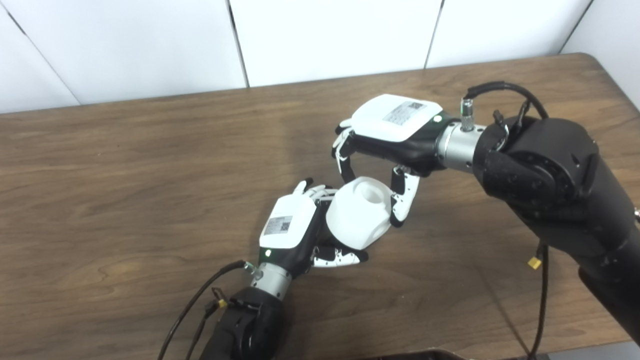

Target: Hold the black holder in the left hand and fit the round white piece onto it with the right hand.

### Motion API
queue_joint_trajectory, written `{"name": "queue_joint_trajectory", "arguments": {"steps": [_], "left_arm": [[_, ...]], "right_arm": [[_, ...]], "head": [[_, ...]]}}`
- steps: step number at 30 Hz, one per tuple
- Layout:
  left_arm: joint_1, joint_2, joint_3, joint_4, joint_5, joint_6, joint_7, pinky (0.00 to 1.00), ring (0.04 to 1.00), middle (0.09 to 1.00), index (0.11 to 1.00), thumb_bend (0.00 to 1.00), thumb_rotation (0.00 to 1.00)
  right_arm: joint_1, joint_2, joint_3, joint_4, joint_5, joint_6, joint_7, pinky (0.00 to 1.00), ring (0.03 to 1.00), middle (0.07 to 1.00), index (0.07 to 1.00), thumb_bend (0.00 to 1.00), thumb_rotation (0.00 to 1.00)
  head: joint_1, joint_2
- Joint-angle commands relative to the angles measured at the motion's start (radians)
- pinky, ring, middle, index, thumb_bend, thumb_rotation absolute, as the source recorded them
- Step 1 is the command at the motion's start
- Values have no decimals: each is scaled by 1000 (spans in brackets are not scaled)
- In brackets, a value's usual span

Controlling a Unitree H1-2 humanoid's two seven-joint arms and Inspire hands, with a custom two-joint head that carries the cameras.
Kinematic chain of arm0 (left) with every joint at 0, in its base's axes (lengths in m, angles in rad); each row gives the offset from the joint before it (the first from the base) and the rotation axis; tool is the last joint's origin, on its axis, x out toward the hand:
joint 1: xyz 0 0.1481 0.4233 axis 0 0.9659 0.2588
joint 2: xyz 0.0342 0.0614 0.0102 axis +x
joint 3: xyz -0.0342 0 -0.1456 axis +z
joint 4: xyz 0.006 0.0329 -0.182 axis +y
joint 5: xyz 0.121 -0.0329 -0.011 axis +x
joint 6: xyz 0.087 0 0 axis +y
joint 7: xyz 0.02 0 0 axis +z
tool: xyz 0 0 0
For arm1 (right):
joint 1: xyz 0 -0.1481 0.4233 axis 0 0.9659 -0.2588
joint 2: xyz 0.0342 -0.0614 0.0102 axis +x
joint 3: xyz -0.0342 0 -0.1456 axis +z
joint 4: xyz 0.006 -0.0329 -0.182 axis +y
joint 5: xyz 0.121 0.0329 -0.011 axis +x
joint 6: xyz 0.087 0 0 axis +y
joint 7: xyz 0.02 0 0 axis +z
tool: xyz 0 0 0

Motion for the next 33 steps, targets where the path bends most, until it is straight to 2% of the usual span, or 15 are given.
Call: {"name": "queue_joint_trajectory", "arguments": {"steps": [1, 15, 26, 33], "left_arm": [[-12, -2, 0, -11, 8, 5, -6, 980, 861, 786, 486, 514, 54], [-11, -2, -1, -18, 9, 7, -11, 971, 862, 788, 486, 514, 54], [-10, -2, 0, -21, 6, 5, -12, 978, 860, 784, 486, 513, 54], [-10, -2, 4, -21, 3, 9, -14, 985, 859, 783, 487, 513, 55]], "right_arm": [[-43, 0, -8, -17, -16, 30, 104, 871, 924, 808, 482, 524, 136], [-24, 28, -1, -20, -36, 30, 104, 878, 925, 811, 481, 525, 135], [-29, 25, 44, -28, -70, 30, 104, 863, 912, 805, 481, 525, 136], [-35, 28, 30, -19, -66, 30, 104, 878, 925, 808, 481, 525, 136]], "head": [[-4, 3], [-4, 9], [-5, 12], [-6, 10]]}}
